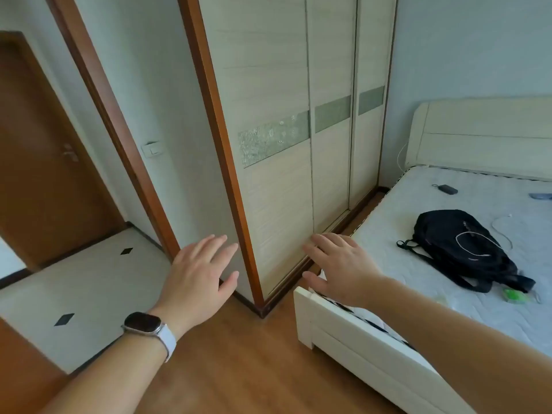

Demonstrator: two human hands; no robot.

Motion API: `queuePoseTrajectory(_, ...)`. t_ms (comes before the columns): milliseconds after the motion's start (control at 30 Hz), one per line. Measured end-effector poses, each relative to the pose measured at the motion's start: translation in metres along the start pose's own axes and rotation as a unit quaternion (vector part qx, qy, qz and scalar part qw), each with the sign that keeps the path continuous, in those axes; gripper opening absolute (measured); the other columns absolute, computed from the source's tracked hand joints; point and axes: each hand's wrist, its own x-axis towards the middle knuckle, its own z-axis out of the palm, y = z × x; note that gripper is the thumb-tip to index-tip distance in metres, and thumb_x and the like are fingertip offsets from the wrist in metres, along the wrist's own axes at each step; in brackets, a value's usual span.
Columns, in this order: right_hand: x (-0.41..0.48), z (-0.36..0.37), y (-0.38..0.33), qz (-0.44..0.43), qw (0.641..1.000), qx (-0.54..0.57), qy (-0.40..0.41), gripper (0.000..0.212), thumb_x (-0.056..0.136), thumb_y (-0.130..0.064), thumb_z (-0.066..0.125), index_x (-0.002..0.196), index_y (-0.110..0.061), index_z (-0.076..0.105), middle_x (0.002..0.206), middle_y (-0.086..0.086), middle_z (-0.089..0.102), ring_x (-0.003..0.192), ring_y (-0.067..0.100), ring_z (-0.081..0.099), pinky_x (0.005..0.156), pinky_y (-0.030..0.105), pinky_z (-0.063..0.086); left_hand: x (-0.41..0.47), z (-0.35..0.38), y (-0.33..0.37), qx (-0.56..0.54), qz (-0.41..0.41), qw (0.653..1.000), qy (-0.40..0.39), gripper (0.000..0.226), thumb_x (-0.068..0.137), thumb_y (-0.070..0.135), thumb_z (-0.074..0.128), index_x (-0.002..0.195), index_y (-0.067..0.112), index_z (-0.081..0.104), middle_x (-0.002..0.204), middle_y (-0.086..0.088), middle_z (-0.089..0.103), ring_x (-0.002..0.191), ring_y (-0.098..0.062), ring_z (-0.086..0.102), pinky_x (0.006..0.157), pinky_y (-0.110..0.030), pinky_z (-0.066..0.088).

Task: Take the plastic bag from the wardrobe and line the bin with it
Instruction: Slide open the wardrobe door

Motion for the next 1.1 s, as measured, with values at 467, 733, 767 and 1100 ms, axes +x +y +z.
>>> queuePoseTrajectory(467,0.143,0.036,0.065,-0.04,0.999,0.012,0.004,0.072,0.084,-0.066,0.007,0.144,-0.031,0.025,0.153,-0.002,0.031,0.14,0.026,0.027,0.116,0.047,0.021,0.117,0.07,-0.031,-0.013,-0.03,0.999,-0.018,0.055,0.091,0.054,0.037,0.133,0.024,0.056,0.138,-0.003,0.056,0.129,-0.026,0.05,0.101,-0.046,0.047)
queuePoseTrajectory(733,0.262,0.074,0.061,-0.028,1.0,0.006,-0.001,0.066,0.089,-0.064,0.014,0.142,-0.029,0.028,0.151,-0.001,0.035,0.138,0.026,0.03,0.115,0.046,0.025,0.188,0.15,-0.121,-0.023,-0.011,0.999,-0.022,0.053,0.089,0.052,0.046,0.13,0.023,0.059,0.134,-0.004,0.06,0.125,-0.027,0.054,0.098,-0.045,0.047)
queuePoseTrajectory(767,0.279,0.078,0.058,-0.022,1.0,0.005,0.001,0.064,0.09,-0.063,0.016,0.142,-0.029,0.029,0.15,-0.001,0.036,0.138,0.026,0.031,0.114,0.046,0.025,0.199,0.159,-0.135,-0.028,-0.01,0.999,-0.023,0.053,0.088,0.052,0.046,0.13,0.023,0.059,0.134,-0.004,0.06,0.125,-0.027,0.054,0.098,-0.046,0.047)
queuePoseTrajectory(1100,0.415,0.112,0.037,0.03,1.0,-0.003,0.01,0.061,0.091,-0.062,0.023,0.141,-0.028,0.032,0.149,-0.001,0.039,0.137,0.026,0.034,0.113,0.045,0.027,0.302,0.236,-0.25,-0.031,0.045,0.998,-0.018,0.052,0.087,0.051,0.047,0.129,0.022,0.06,0.133,-0.006,0.061,0.122,-0.028,0.056,0.095,-0.045,0.049)
